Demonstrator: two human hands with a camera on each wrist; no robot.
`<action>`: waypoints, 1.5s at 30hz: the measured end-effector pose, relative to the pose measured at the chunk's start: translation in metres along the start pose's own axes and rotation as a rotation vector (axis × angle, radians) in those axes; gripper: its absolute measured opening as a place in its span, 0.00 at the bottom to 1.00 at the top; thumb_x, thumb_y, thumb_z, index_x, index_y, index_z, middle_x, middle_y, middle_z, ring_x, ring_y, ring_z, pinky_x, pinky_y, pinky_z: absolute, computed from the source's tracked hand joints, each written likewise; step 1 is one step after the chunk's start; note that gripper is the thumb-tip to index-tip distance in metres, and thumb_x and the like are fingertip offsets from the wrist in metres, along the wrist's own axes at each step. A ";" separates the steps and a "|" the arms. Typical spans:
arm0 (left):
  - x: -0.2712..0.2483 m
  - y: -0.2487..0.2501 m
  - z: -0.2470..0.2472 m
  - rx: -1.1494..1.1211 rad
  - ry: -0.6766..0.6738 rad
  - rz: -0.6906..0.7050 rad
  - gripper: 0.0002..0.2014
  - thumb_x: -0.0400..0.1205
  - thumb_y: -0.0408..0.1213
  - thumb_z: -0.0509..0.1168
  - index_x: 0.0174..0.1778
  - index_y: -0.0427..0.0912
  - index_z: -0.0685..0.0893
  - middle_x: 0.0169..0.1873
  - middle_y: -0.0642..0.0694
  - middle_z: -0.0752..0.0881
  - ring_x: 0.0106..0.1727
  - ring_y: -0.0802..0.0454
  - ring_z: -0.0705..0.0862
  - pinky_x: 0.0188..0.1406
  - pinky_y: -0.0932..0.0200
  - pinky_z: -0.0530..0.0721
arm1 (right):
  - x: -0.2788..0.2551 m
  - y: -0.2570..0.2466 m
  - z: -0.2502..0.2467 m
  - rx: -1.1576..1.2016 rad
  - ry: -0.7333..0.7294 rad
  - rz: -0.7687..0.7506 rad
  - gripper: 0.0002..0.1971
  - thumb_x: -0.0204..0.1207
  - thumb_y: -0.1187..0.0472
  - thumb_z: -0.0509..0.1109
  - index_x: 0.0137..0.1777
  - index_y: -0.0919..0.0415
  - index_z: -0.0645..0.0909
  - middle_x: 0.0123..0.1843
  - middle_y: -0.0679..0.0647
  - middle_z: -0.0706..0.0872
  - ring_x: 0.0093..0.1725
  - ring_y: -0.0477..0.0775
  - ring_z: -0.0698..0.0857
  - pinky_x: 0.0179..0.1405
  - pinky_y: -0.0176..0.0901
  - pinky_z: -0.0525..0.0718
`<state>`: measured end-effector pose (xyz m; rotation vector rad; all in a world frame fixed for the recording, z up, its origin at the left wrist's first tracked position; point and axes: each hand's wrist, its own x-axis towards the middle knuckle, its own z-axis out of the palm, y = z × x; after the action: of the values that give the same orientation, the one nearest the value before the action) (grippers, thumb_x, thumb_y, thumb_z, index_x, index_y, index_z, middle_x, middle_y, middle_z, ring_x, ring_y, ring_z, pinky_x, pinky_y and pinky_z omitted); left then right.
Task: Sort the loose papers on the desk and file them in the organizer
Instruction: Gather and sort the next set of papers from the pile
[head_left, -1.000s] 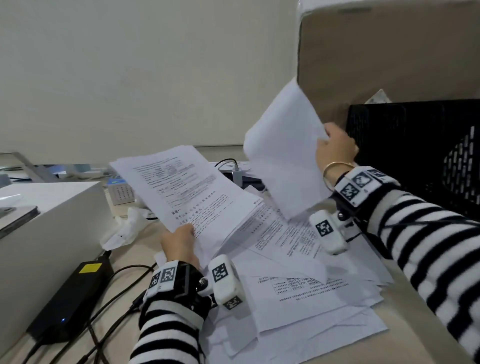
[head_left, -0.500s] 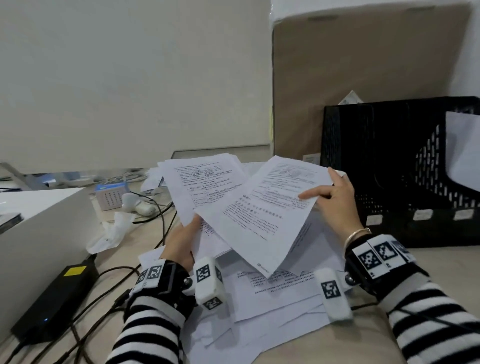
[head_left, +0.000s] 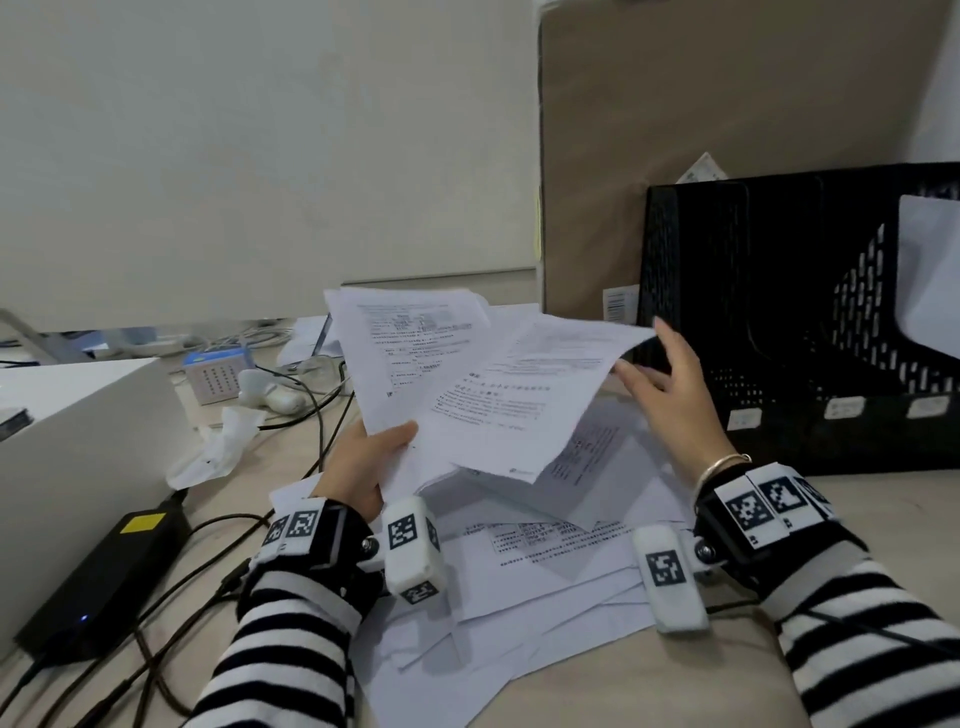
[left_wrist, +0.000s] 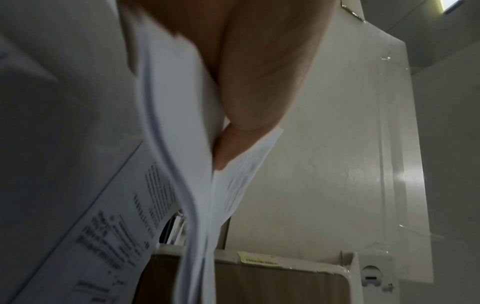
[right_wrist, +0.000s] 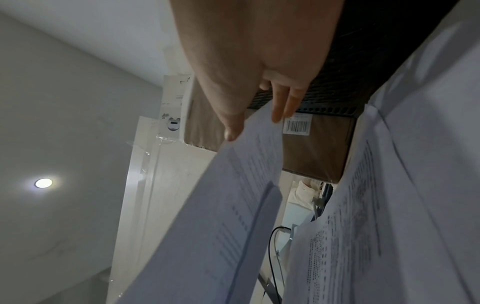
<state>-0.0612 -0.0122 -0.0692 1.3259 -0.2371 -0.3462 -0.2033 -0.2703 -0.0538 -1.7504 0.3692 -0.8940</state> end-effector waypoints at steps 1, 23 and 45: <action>0.001 -0.001 0.000 -0.032 0.029 0.023 0.18 0.83 0.22 0.62 0.70 0.33 0.77 0.58 0.36 0.87 0.51 0.40 0.88 0.49 0.46 0.89 | -0.002 -0.001 0.002 0.035 0.018 0.030 0.36 0.79 0.51 0.69 0.83 0.42 0.55 0.85 0.45 0.54 0.74 0.50 0.75 0.71 0.50 0.76; -0.001 -0.006 0.011 -0.093 0.054 0.149 0.18 0.87 0.33 0.60 0.74 0.37 0.75 0.64 0.38 0.85 0.62 0.40 0.86 0.62 0.43 0.82 | -0.004 0.006 0.005 0.125 0.005 0.194 0.18 0.79 0.75 0.60 0.56 0.56 0.86 0.44 0.49 0.90 0.45 0.50 0.88 0.45 0.43 0.87; -0.013 -0.002 0.023 0.002 -0.187 -0.054 0.14 0.82 0.22 0.61 0.63 0.33 0.81 0.57 0.35 0.89 0.53 0.37 0.89 0.52 0.45 0.89 | -0.018 -0.007 0.010 0.036 -0.275 0.175 0.22 0.76 0.81 0.59 0.59 0.58 0.84 0.46 0.51 0.90 0.40 0.43 0.86 0.33 0.25 0.83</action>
<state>-0.0818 -0.0286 -0.0654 1.3048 -0.3587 -0.5172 -0.2090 -0.2492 -0.0558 -1.7502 0.3165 -0.5239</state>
